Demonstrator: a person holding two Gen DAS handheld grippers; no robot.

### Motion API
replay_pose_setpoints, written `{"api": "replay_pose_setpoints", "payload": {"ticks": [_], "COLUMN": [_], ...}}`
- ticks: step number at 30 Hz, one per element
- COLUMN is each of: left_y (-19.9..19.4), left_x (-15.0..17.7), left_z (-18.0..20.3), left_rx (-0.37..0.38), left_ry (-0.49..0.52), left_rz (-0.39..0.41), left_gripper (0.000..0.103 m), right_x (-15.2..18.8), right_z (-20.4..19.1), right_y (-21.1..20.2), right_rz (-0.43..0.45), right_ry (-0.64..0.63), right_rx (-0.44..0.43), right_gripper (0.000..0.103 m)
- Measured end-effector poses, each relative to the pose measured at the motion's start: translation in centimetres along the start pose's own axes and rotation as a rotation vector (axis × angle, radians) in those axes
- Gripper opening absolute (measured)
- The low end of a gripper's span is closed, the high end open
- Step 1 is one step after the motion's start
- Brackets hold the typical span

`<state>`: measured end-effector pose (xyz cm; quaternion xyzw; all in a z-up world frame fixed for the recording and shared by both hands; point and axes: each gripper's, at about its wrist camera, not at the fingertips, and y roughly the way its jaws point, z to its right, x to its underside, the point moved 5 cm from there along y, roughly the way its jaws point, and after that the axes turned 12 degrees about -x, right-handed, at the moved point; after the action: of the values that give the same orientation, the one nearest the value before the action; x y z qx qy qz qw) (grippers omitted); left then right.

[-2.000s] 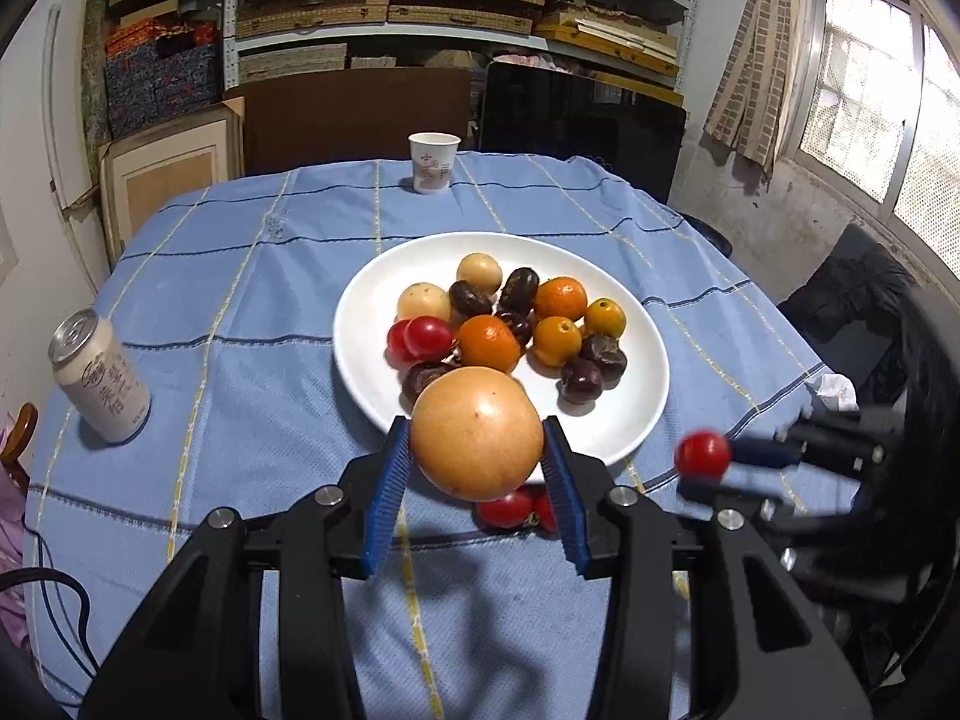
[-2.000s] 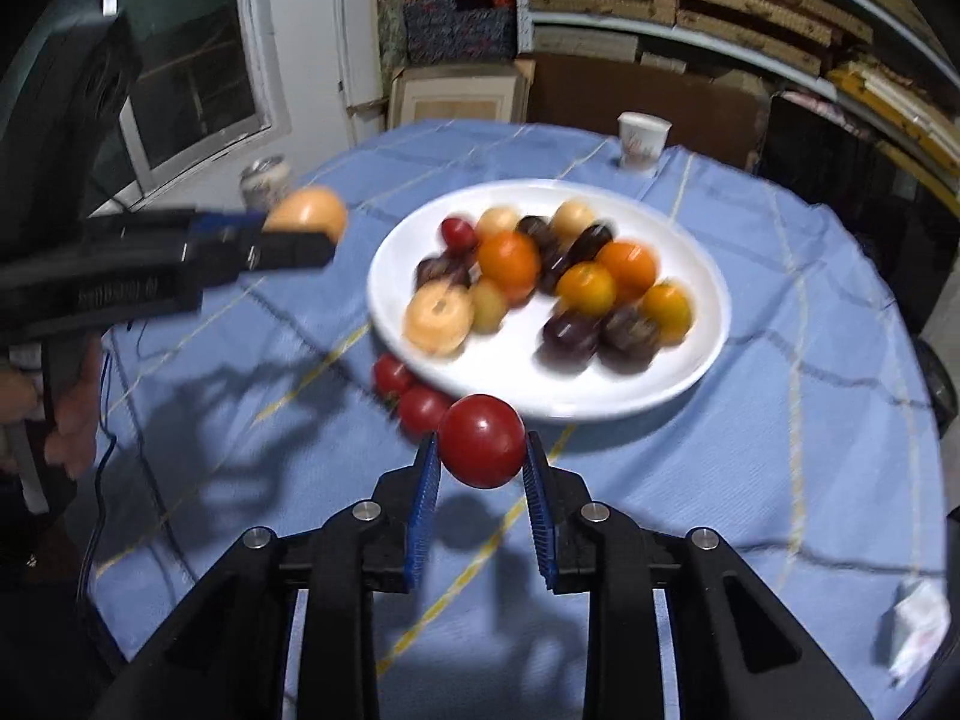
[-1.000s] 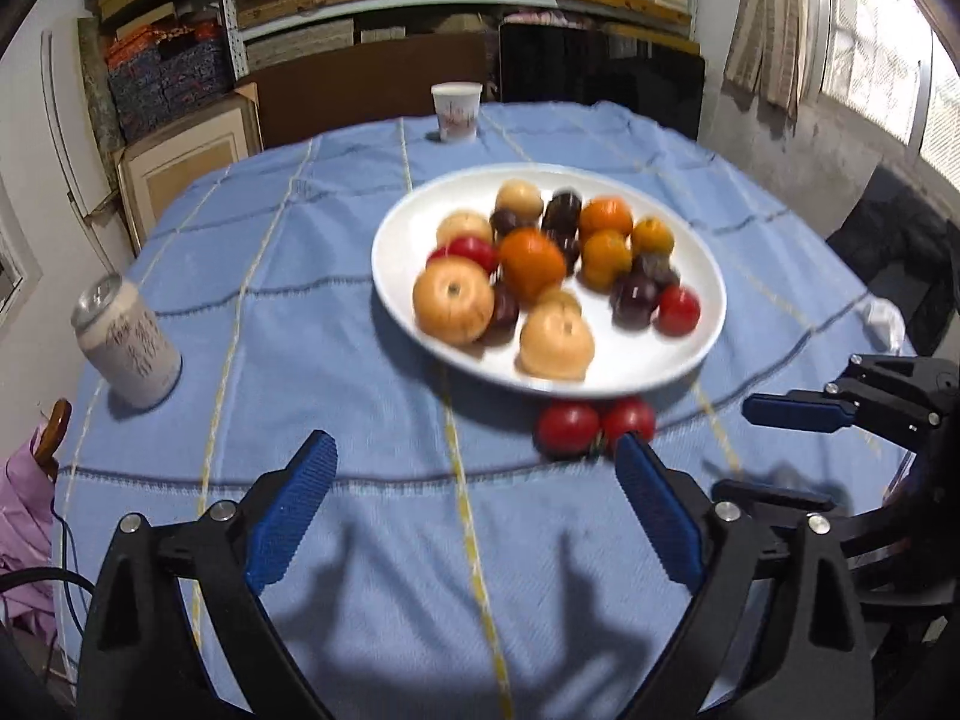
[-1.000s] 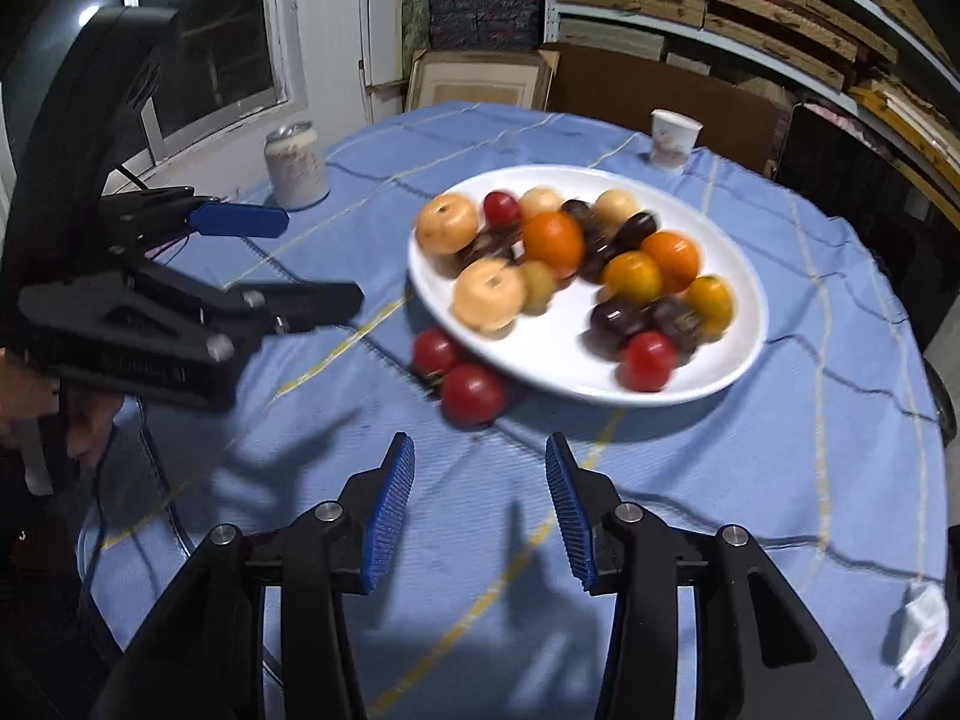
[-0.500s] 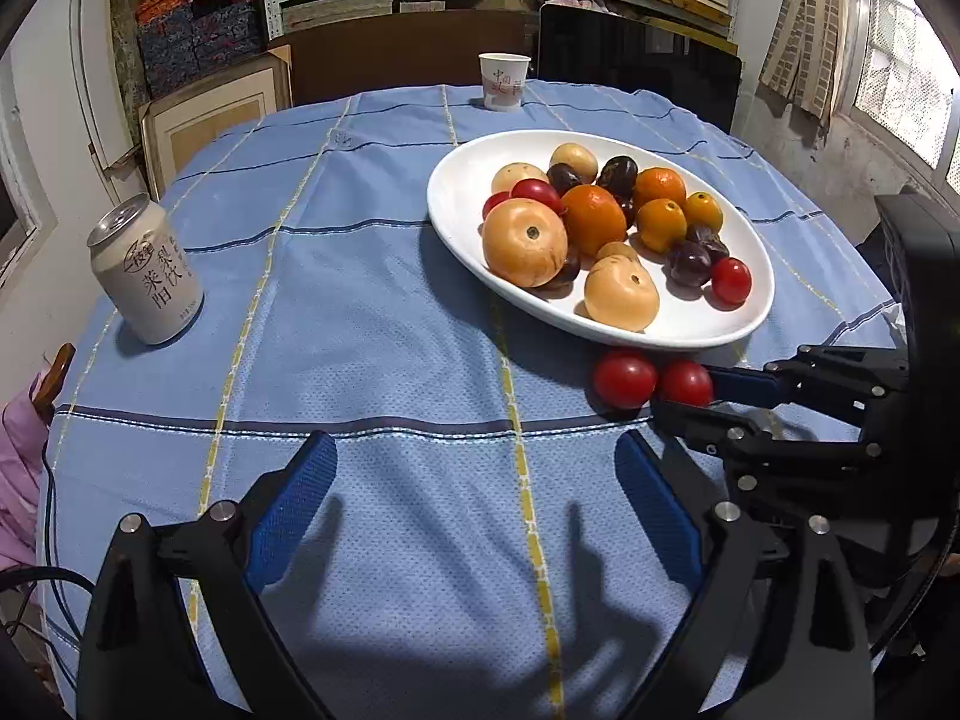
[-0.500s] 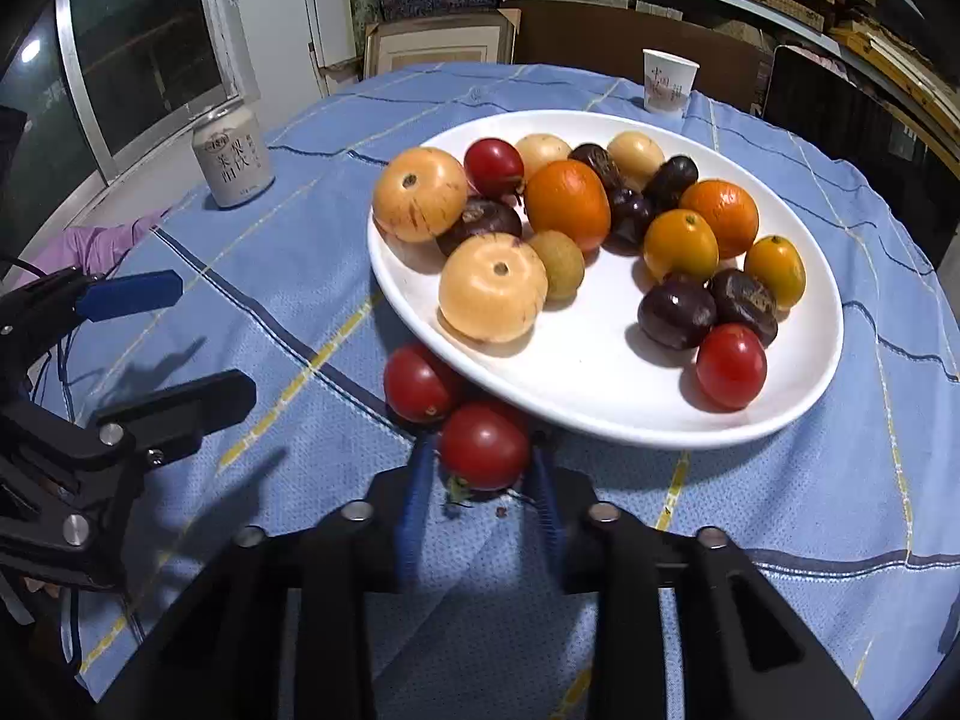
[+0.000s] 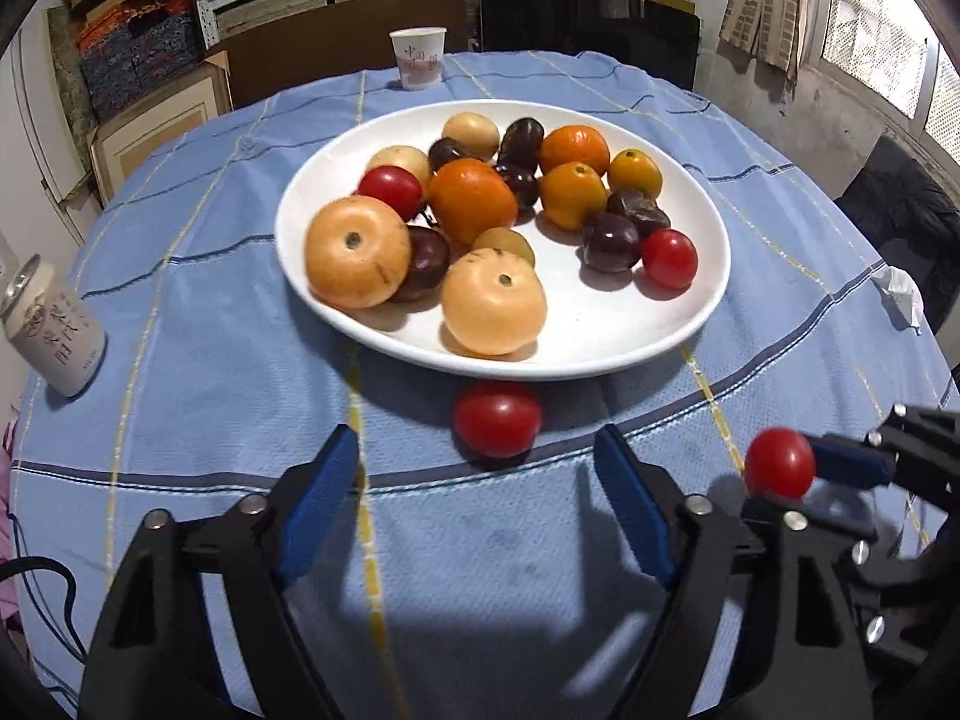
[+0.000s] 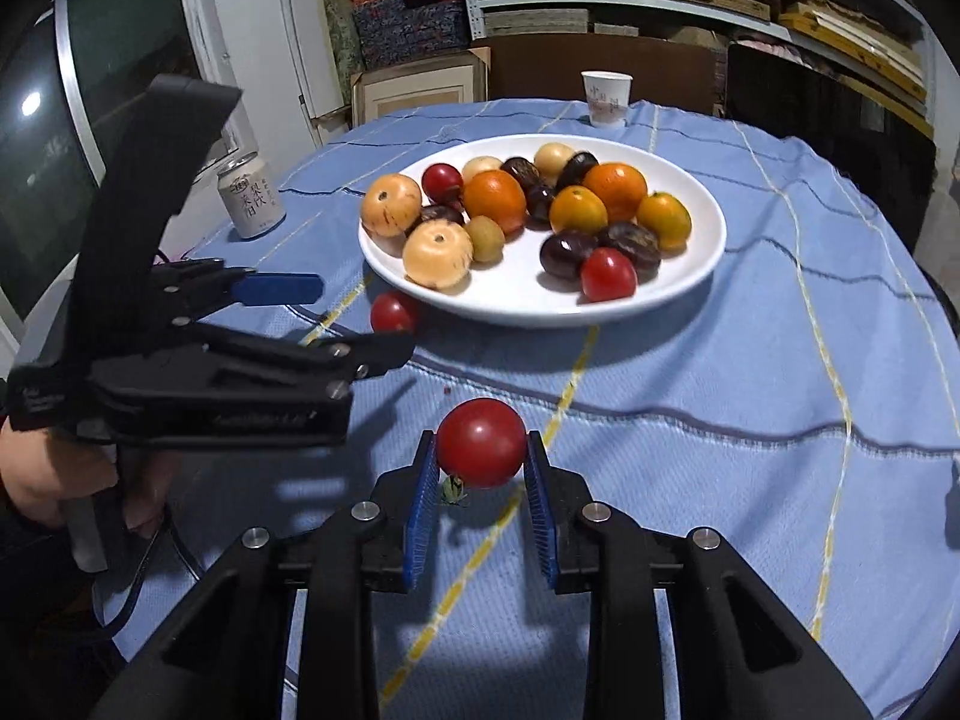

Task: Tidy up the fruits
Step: 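Grasp a red tomato with the left tool while the right tool grasps another tomato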

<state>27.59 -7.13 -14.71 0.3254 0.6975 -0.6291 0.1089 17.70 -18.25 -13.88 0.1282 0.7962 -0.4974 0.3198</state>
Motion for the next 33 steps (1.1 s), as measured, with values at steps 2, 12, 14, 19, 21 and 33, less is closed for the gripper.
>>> {"api": "replay_pose_setpoints", "payload": {"ticks": [2, 12, 14, 19, 21, 33], "left_y": [0.5, 0.8, 0.7, 0.2, -0.1, -4.0], "left_x": [-0.1, 0.1, 0.2, 0.4, 0.5, 1.2], "left_z": [0.3, 0.5, 0.5, 0.3, 0.2, -0.6], "left_rx": [-0.009, -0.012, -0.006, 0.002, 0.004, 0.033], "left_ry": [0.000, 0.013, 0.011, -0.004, -0.009, -0.042], "left_rz": [-0.004, 0.028, 0.030, 0.037, 0.043, 0.099], "left_gripper": [0.077, 0.031, 0.031, 0.031, 0.031, 0.031], "right_x": [0.3, 1.1, 1.1, 1.0, 0.9, 0.4], "right_z": [0.3, -0.2, -0.2, -0.2, -0.1, -0.4], "right_y": [0.2, 0.3, 0.2, 0.0, -0.1, -1.5], "right_rz": [-0.007, -0.003, 0.001, 0.005, 0.008, 0.035], "right_ry": [0.012, 0.011, 0.012, 0.016, 0.018, 0.003], "right_rx": [-0.012, -0.036, -0.034, -0.030, -0.028, -0.004], "right_gripper": [0.029, 0.029, 0.029, 0.029, 0.029, 0.029]}}
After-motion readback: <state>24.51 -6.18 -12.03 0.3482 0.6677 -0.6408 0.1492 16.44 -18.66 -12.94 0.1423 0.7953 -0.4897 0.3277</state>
